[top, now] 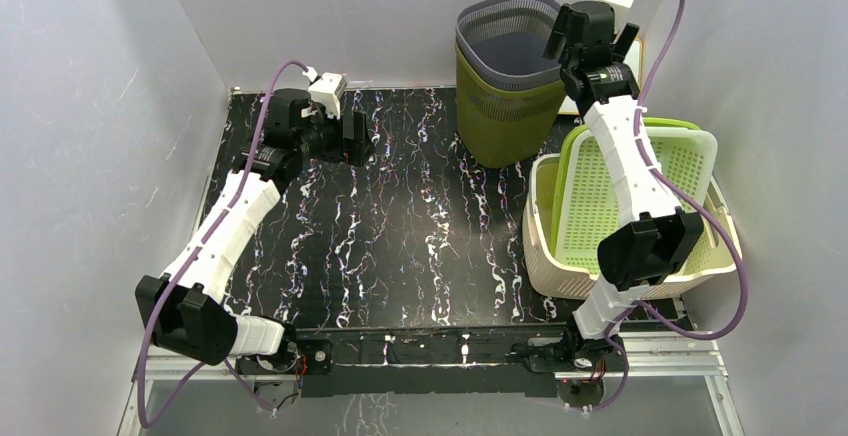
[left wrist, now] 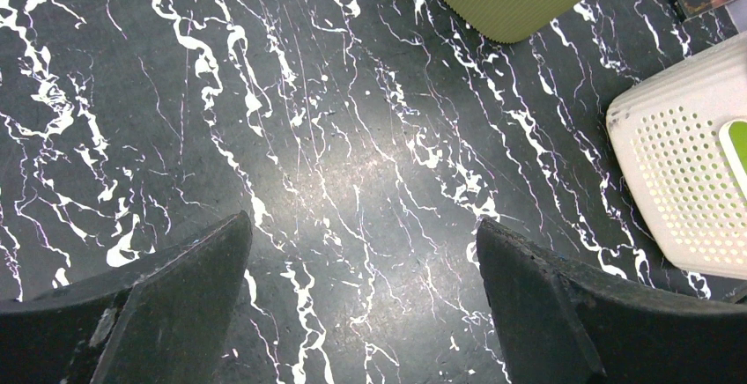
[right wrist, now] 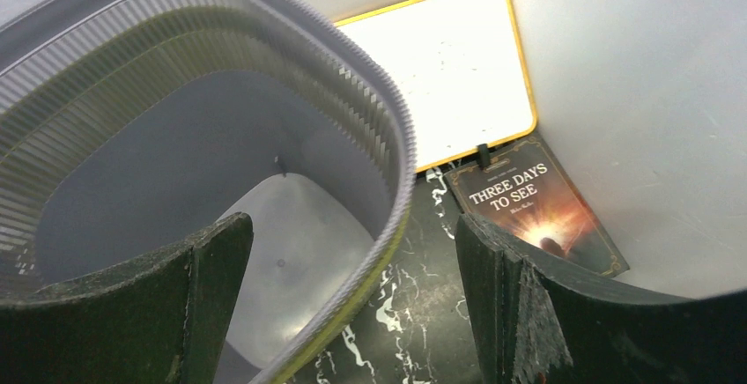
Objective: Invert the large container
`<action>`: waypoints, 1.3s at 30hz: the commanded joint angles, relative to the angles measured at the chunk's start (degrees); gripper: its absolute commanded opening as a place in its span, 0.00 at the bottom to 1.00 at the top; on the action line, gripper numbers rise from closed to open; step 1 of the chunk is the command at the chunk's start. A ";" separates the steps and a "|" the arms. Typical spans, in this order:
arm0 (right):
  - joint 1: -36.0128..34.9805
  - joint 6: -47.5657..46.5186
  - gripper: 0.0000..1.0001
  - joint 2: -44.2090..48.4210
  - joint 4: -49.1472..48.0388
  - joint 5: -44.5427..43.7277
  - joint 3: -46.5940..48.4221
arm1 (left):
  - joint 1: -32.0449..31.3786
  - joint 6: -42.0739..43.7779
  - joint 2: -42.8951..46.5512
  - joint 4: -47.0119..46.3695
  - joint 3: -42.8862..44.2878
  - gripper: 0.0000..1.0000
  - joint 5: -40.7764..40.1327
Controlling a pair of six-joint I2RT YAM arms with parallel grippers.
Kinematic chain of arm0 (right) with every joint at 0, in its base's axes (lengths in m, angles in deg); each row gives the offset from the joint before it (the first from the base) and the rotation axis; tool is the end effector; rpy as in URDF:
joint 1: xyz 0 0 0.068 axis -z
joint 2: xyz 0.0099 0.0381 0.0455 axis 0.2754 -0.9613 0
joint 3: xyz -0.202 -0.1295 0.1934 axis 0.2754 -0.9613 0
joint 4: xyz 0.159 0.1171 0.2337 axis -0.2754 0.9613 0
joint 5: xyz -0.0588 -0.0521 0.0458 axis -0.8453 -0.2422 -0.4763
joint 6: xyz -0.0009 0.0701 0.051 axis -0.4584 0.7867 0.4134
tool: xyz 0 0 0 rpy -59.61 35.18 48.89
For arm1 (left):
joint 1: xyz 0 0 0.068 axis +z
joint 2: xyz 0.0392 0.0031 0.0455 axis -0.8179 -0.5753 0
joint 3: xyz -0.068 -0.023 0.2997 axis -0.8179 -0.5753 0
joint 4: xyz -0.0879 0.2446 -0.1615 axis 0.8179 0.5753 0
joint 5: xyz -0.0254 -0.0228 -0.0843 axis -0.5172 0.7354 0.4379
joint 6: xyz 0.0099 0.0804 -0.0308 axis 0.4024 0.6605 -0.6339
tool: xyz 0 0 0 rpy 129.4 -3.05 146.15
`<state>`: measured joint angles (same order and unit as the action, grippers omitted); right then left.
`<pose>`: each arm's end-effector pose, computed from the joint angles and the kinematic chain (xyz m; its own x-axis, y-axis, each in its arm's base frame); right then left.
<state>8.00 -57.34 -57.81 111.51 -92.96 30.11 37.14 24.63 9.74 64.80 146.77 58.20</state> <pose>0.4654 0.0253 0.4824 -0.2582 0.1651 -0.9519 0.4299 0.9020 0.0399 0.3558 -0.1320 0.3926 -0.4401 0.0355 -0.8973 0.4497 0.8736 -0.1860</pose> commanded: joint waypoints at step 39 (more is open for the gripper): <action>5.49 10.45 0.00 7.02 -8.65 22.68 9.24 | 0.07 2.87 2.87 0.78 -3.00 0.98 -0.40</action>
<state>13.05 -52.01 -59.95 114.78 -74.55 31.95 37.14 26.64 9.90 65.39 144.00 58.99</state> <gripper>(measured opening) 0.085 0.983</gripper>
